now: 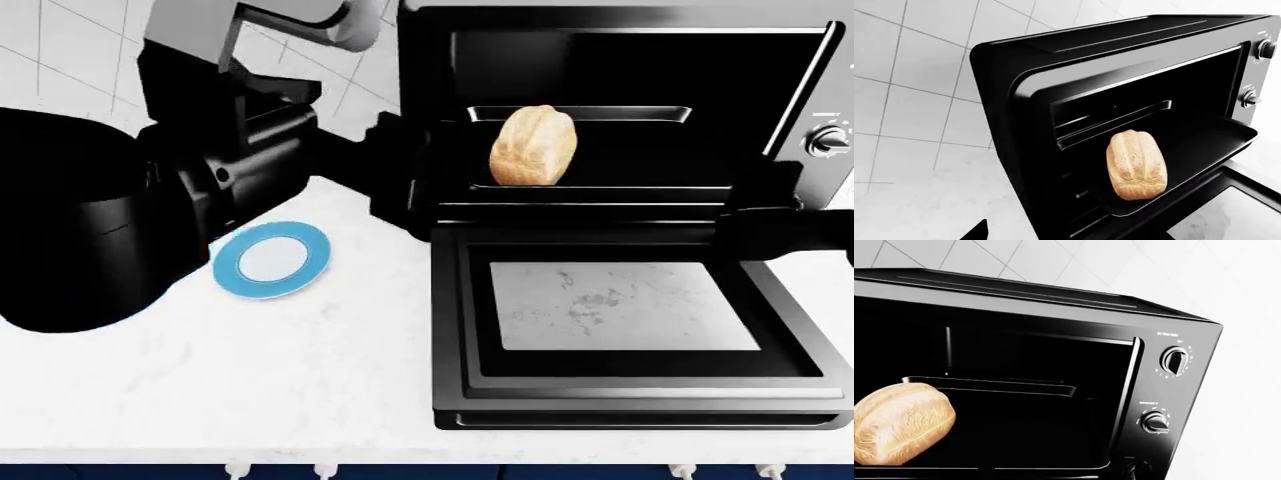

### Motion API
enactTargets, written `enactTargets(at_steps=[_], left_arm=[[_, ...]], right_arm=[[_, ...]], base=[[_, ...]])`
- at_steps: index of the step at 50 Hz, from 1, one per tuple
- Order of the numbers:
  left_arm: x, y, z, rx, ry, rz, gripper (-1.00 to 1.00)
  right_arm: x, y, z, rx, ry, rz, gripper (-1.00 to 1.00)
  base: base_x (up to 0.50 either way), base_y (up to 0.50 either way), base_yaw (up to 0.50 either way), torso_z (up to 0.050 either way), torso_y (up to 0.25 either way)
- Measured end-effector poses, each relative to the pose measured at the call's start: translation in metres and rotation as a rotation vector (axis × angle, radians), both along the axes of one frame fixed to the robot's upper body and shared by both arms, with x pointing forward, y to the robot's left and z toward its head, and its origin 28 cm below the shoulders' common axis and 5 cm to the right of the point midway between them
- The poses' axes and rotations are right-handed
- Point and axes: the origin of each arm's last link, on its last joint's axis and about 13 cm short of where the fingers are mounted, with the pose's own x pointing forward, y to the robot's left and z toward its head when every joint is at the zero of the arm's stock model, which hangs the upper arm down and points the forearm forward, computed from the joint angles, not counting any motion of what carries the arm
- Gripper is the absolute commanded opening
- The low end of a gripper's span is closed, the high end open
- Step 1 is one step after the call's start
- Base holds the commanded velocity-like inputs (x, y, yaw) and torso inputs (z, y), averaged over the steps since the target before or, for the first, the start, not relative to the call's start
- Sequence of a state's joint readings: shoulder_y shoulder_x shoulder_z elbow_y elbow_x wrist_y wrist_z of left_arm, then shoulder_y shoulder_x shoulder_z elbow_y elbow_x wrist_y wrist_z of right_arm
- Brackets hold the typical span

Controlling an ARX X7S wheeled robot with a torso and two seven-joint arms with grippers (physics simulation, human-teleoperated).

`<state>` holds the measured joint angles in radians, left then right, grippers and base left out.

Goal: Place the bread on the tray of the toaster oven.

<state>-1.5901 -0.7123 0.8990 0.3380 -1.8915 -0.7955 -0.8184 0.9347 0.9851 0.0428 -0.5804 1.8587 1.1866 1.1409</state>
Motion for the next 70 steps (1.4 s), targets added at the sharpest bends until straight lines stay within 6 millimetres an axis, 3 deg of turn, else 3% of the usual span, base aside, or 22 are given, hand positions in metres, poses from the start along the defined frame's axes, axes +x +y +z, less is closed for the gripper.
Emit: enactTargets(at_steps=[18, 38, 48, 70], left_arm=[[-0.018, 0.047, 0.004, -0.011, -0.037, 0.173, 1.0], [-0.02, 0.079, 0.012, -0.034, -0.078, 0.337, 1.0], [-0.021, 0.087, 0.029, -0.029, -0.123, 0.386, 1.0], [-0.019, 0.088, 0.063, -0.024, -0.195, 0.398, 1.0]], right_arm=[[0.016, 0.001, 0.013, -0.013, -0.001, 0.022, 1.0], [0.022, 0.002, 0.03, -0.033, -0.008, 0.032, 1.0], [0.028, 0.004, 0.041, -0.044, -0.026, 0.031, 1.0], [0.038, 0.002, 0.084, -0.077, -0.084, 0.028, 1.0]], base=[[0.0, 0.0, 0.0, 0.0, 0.0], [0.0, 0.0, 0.0, 0.0, 0.0], [0.0, 0.0, 0.0, 0.0, 0.0], [0.0, 0.0, 0.0, 0.0, 0.0]])
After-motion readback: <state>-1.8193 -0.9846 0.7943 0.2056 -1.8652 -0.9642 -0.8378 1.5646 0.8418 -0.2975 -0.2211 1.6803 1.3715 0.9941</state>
